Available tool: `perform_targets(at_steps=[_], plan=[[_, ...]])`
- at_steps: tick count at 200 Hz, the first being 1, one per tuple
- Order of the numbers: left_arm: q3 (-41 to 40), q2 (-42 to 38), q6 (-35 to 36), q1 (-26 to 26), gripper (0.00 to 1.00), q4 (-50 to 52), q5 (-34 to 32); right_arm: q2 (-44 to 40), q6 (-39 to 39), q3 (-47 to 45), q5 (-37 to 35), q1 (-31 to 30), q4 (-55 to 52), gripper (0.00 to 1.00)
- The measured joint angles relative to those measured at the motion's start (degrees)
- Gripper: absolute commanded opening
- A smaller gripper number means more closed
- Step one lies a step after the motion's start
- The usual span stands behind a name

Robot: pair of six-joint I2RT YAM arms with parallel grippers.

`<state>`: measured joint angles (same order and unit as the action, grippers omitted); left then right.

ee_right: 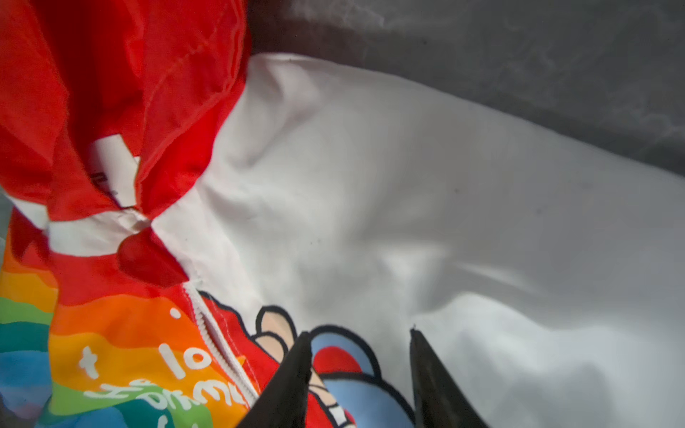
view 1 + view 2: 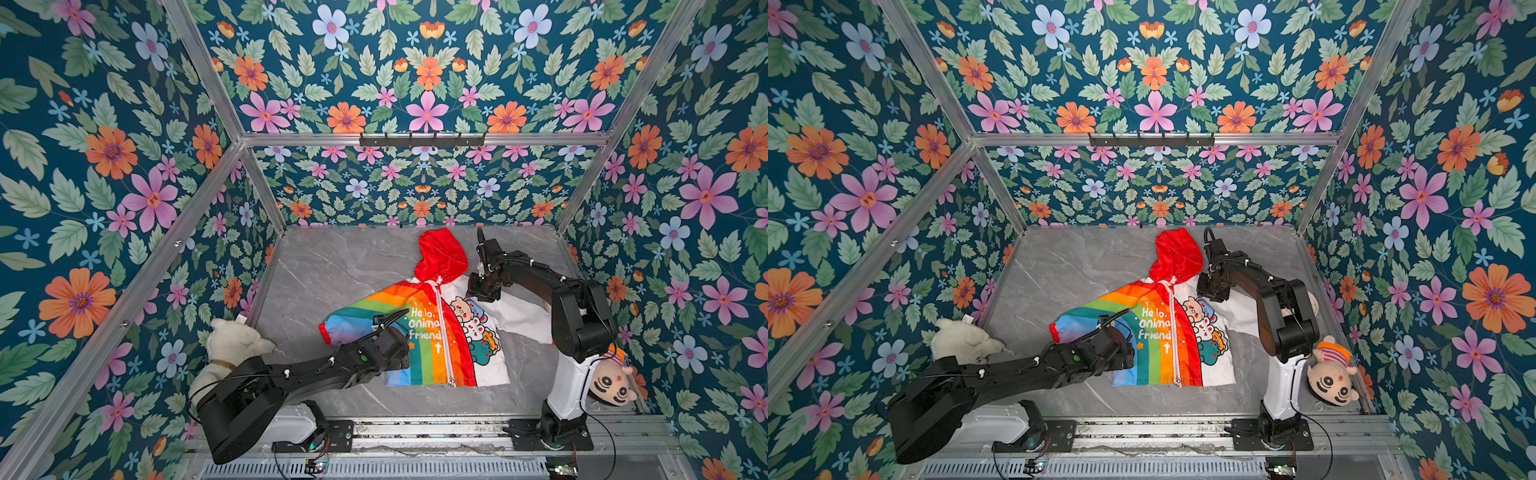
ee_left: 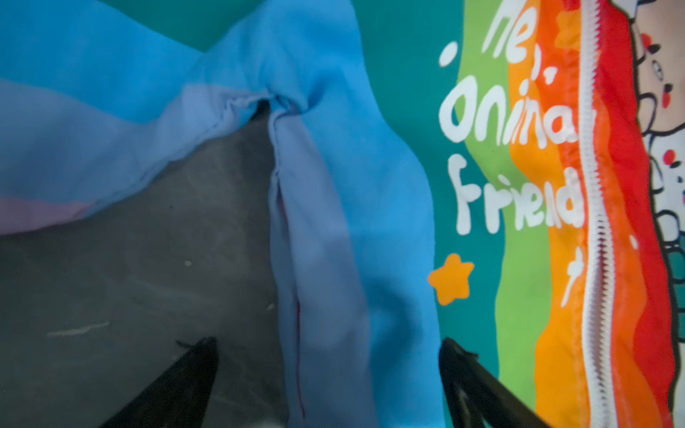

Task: Unzip the jacket
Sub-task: Smooth out the jacket at the center of the board.

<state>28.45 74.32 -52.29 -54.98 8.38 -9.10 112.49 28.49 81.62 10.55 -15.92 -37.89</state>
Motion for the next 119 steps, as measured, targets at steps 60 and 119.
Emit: perform_targets(at_steps=[60,119], plan=[[-2.2,1.2,-1.8,-1.4,0.63,-7.1,-0.2,6.1,-0.5,5.7,1.1,0.0,-1.6,0.28],[-3.5,0.5,-4.3,-1.9,0.3,-6.6,-0.2,9.4,-1.4,8.9,0.9,0.6,-3.2,0.22]])
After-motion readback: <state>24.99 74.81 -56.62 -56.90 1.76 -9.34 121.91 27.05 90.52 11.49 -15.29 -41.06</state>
